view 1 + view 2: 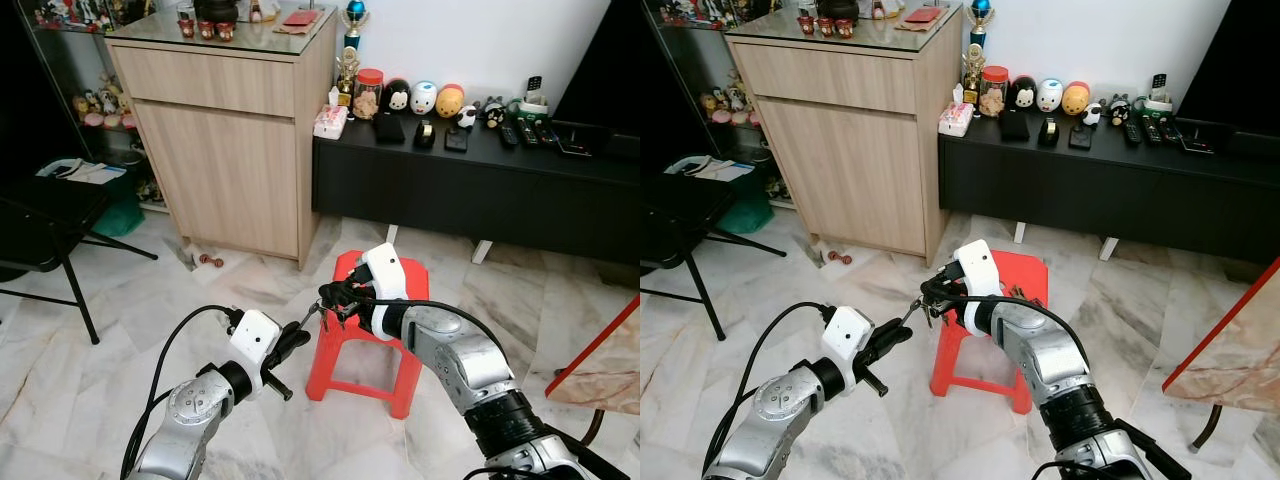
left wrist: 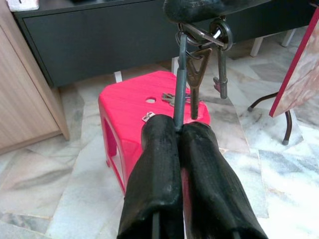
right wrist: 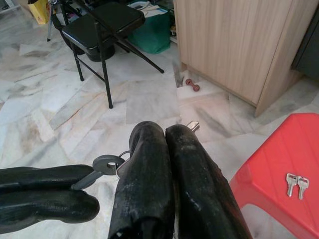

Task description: Hang keys on a hook

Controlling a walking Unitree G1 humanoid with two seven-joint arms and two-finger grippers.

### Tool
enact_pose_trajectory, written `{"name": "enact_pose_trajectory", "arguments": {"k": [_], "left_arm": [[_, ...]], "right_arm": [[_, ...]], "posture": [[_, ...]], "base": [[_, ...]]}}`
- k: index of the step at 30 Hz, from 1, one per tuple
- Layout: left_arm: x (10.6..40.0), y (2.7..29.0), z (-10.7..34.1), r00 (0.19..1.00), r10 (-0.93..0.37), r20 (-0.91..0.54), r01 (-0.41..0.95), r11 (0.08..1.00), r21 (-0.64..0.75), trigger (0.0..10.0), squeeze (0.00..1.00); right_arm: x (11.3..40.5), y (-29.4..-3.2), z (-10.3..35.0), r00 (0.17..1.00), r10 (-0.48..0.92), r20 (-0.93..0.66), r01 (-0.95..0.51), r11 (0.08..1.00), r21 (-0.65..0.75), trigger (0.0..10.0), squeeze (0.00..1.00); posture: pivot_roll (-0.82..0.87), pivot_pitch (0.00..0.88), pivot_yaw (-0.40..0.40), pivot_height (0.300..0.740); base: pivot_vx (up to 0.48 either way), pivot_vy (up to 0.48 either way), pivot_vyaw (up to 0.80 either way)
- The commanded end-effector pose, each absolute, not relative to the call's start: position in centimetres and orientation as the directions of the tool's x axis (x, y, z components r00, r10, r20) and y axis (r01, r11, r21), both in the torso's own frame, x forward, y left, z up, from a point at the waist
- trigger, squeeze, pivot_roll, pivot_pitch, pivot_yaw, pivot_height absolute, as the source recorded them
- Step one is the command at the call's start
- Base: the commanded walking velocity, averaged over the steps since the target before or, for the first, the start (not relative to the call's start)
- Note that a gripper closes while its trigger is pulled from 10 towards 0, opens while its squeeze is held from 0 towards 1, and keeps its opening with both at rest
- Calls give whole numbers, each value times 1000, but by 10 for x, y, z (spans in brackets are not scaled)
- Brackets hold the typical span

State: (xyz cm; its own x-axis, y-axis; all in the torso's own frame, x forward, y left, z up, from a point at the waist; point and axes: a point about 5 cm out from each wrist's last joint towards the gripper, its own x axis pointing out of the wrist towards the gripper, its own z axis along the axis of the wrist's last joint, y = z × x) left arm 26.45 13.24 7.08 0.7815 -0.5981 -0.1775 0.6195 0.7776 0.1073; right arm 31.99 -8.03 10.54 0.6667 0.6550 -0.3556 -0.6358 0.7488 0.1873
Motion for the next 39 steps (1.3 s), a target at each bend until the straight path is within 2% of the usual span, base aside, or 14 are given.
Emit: {"name": "enact_pose_trajectory", "arguments": {"k": [1,38,39], "left_arm": [[271,156,81,851,-506,-140,522,845,121,0,0],[274,153,87,850,-516,-105,525,847,90,0,0],[274,153,87,850,-516,-105,525,846,90,0,0]], "right_arm": [[322,-115,96,723,542,-429,-550,827,117,10000,0],[323,-144,79,740,505,-444,-509,852,121,10000,0],[323,-144,80,737,512,-440,-515,848,125,10000,224]], "posture": [[-1,0,-68,740],[-2,0,-68,740],[-2,0,-68,740]], "base": [[0,0,0],[0,0,0],[0,0,0]]}}
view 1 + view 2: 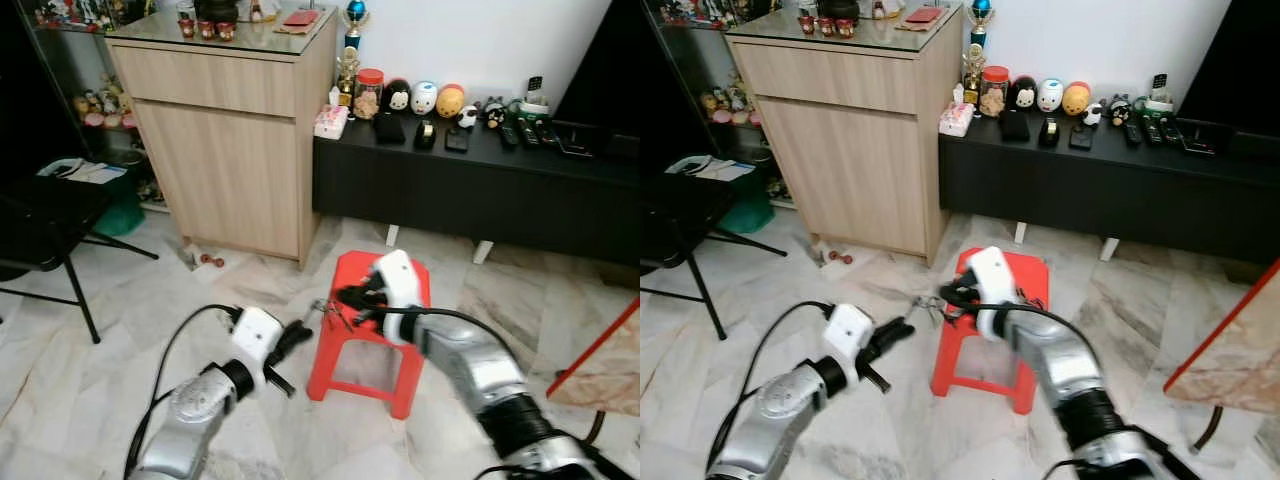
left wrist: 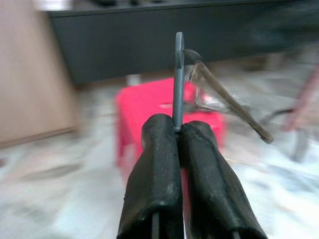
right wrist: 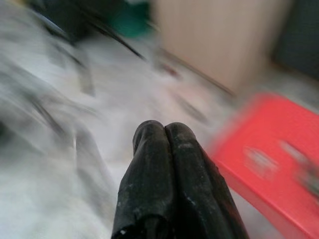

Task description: Hang keys on a hook

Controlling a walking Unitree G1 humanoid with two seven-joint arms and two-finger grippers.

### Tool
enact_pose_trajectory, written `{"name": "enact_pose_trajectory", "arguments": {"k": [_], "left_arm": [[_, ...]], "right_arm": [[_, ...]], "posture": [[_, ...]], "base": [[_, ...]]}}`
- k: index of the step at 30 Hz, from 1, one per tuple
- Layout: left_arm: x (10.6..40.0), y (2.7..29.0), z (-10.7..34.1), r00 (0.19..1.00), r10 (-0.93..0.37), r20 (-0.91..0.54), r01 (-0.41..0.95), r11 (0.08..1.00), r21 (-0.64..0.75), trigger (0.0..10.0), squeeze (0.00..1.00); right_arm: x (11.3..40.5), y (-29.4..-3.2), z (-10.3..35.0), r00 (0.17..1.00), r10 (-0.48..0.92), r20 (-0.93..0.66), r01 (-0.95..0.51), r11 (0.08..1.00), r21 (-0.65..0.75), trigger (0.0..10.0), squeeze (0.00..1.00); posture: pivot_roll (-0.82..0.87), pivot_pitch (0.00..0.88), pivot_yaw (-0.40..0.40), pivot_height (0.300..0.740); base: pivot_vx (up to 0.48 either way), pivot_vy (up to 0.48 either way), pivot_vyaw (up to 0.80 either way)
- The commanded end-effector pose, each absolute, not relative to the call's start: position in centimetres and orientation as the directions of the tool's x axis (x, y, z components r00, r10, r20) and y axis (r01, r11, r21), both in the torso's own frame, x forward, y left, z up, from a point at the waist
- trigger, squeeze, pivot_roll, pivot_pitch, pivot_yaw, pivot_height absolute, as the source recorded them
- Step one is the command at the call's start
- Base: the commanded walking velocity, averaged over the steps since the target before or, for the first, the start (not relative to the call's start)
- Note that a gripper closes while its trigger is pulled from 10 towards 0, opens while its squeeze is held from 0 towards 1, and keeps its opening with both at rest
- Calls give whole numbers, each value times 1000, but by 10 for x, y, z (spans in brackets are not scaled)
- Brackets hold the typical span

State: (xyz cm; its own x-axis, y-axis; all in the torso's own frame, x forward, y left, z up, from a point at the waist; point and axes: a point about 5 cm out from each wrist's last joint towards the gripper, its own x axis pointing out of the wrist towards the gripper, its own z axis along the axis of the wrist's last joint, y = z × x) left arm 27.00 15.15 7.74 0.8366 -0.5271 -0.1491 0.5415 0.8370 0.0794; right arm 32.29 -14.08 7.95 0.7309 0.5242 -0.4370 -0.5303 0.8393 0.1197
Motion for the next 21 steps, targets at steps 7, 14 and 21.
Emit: {"name": "enact_pose_trajectory", "arguments": {"k": [7,14,21], "left_arm": [[273,151,87,848,-519,-109,528,845,88,0,0],[270,154,84,840,-523,-142,538,836,104,0,0],[258,155,73,794,-562,-231,596,794,117,0,0]], "right_arm": [[328,-139,87,746,518,-419,-524,844,111,10000,0],[334,-148,87,785,457,-418,-462,881,95,10000,0],[333,-155,78,783,424,-454,-438,895,81,10000,0]], "posture": [[-1,0,-70,740],[3,0,-69,740],[5,0,-67,740]], "base": [[0,0,0],[0,0,0],[0,0,0]]}}
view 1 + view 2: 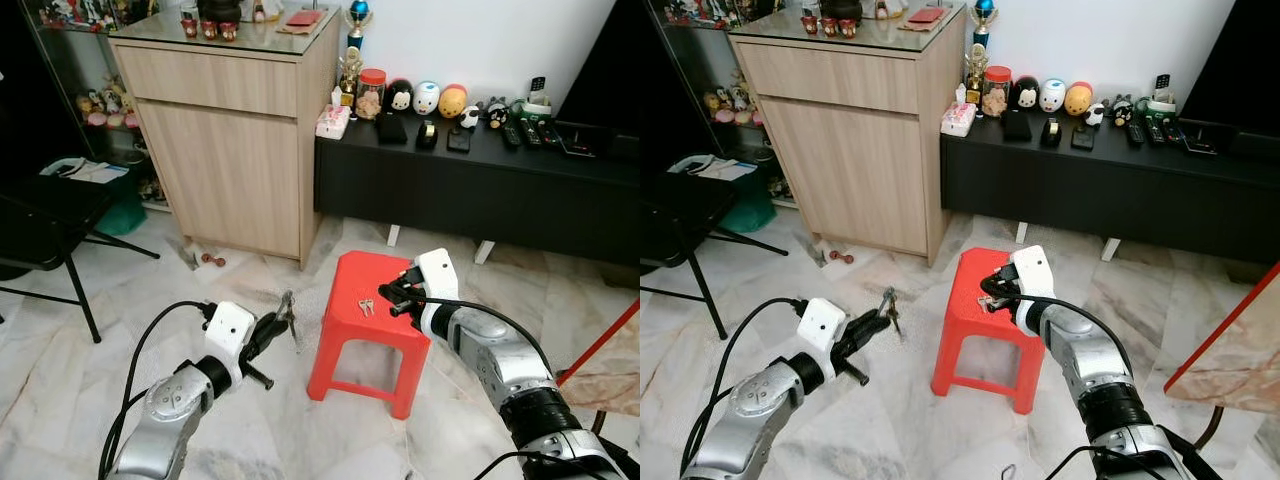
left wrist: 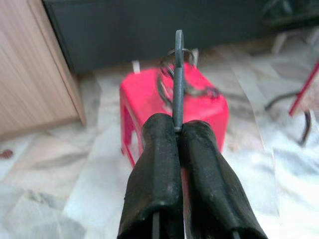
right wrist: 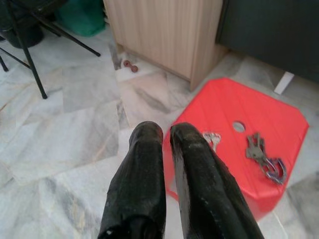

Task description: Hang keys on a hook

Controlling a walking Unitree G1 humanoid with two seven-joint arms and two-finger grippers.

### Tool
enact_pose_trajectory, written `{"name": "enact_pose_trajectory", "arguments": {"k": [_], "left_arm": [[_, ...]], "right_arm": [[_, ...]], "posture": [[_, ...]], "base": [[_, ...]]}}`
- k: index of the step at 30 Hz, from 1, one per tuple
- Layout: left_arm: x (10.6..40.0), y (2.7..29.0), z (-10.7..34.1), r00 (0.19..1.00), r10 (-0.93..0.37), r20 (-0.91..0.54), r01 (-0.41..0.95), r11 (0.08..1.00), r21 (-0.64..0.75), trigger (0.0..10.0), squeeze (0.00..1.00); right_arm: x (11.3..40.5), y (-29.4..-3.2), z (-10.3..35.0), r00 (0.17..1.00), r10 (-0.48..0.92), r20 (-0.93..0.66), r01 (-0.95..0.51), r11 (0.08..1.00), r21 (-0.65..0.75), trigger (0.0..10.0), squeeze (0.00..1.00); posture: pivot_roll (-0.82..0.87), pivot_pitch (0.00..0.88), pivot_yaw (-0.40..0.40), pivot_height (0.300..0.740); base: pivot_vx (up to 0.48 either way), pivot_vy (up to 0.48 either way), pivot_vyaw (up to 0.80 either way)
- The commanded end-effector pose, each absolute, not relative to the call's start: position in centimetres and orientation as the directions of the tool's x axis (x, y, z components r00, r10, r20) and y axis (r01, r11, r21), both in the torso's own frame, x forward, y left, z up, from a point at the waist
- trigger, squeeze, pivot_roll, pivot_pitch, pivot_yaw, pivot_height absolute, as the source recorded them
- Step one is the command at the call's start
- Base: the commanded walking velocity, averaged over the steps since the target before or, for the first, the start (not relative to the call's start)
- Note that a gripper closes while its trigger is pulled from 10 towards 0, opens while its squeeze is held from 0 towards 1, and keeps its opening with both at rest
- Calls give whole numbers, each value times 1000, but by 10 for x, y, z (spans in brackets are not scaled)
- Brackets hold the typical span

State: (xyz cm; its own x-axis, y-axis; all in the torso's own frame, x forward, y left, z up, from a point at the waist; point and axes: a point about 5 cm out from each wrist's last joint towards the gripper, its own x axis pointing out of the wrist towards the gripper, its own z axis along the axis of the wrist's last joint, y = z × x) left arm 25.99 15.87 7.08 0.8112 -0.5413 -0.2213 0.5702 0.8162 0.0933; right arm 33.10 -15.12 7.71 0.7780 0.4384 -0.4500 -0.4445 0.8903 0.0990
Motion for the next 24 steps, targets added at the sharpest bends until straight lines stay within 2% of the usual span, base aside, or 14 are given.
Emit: {"name": "enact_pose_trajectory", "arguments": {"k": [1,3,9,10,11,12,16,19,22,24], "left_arm": [[258,155,73,794,-562,-231,596,794,117,0,0],[252,159,66,775,-558,-296,612,779,136,0,0],[249,166,63,779,-531,-334,601,783,157,0,0],[248,167,63,782,-523,-339,596,786,163,3412,0],[248,168,63,788,-513,-340,588,791,170,9529,0],[249,169,64,799,-499,-335,573,801,173,10000,0],[251,170,67,823,-467,-324,537,824,177,10000,0],[251,170,67,825,-464,-322,534,826,177,10000,0],[253,171,68,837,-446,-318,515,839,177,10000,0],[253,171,68,838,-444,-317,513,840,177,10000,0]], "right_arm": [[333,-155,78,783,424,-454,-438,895,81,10000,0],[331,-162,69,778,394,-490,-422,905,57,10000,0],[328,-169,59,774,358,-522,-396,917,42,10000,0],[327,-171,56,773,349,-530,-389,920,39,10000,0],[324,-174,50,770,329,-547,-372,928,35,10000,0],[321,-177,42,766,304,-567,-348,937,31,10000,0],[301,-192,9,734,192,-652,-225,974,34,10000,0],[291,-196,-3,714,158,-683,-192,981,26,10000,0],[266,-202,-28,663,83,-744,-102,995,19,10000,0],[263,-203,-30,656,74,-751,-90,996,19,10000,0]], "posture": [[5,0,-67,740],[9,0,-66,740],[12,0,-67,740],[12,0,-67,740],[14,0,-68,740],[15,0,-69,740],[19,0,-69,740],[19,0,-68,740],[19,0,-65,740],[19,0,-64,740]], "base": [[0,0,0],[0,0,0],[0,0,0],[0,0,0],[0,0,0],[0,0,0],[0,0,0],[0,0,0],[0,0,0],[0,0,0]]}}
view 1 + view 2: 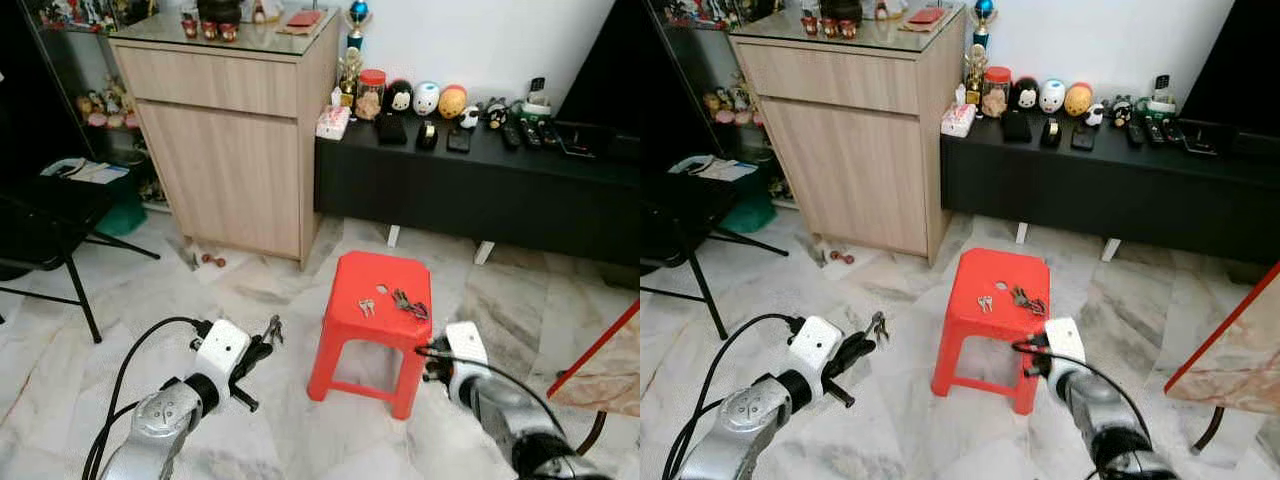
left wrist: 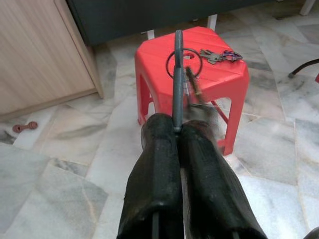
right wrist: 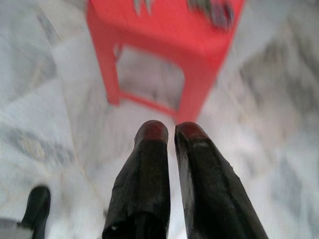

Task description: Hang keys on a hook

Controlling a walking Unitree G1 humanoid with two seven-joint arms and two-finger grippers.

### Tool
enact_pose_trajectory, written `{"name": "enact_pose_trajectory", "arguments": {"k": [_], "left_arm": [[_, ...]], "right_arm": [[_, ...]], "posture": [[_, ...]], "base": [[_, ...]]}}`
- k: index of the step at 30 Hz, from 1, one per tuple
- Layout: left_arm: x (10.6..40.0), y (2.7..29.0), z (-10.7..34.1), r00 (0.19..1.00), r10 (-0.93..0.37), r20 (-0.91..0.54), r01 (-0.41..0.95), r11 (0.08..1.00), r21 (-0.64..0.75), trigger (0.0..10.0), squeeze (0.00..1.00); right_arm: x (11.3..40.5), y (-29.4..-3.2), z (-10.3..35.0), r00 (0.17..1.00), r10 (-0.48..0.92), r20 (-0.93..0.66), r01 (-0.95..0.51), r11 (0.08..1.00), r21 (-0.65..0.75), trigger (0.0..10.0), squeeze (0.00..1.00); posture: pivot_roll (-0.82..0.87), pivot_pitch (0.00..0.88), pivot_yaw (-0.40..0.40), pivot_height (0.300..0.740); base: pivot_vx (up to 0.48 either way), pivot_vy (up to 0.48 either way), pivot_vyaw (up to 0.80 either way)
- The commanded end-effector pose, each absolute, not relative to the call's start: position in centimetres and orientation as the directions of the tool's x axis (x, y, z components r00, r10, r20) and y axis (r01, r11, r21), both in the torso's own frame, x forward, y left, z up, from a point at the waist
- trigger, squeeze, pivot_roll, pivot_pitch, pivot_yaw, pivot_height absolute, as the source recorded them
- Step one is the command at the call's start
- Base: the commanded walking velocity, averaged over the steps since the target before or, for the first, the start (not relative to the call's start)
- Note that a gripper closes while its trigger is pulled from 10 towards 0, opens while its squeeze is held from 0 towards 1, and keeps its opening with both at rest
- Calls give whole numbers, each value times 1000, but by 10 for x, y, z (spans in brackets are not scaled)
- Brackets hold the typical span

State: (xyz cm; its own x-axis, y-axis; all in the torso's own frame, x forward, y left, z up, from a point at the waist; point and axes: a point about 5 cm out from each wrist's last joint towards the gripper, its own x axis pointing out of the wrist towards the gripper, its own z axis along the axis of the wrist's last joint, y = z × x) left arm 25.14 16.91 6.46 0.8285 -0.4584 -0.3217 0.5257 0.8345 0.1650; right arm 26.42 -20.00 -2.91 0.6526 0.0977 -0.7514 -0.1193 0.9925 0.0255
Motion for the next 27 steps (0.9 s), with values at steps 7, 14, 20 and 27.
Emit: {"name": "enact_pose_trajectory", "arguments": {"k": [7,14,20,27], "left_arm": [[275,203,79,967,-144,-211,170,979,111,10000,0],[264,203,68,905,-267,-330,327,935,140,10000,0],[267,201,65,914,-241,-328,309,934,176,10000,0],[270,198,70,928,-228,-294,286,943,171,10000,0]], "right_arm": [[216,-205,-64,534,5,-846,-11,1000,-2,10000,0],[206,-202,-71,511,4,-859,-3,1000,2,10000,0],[203,-201,-74,498,5,-867,-13,1000,-2,10000,0],[196,-200,-77,481,6,-877,-14,1000,-1,10000,0]], "posture": [[25,0,-60,740],[27,0,-57,740],[24,0,-61,740],[24,0,-65,740]], "base": [[0,0,0],[0,0,0],[0,0,0],[0,0,0]]}}
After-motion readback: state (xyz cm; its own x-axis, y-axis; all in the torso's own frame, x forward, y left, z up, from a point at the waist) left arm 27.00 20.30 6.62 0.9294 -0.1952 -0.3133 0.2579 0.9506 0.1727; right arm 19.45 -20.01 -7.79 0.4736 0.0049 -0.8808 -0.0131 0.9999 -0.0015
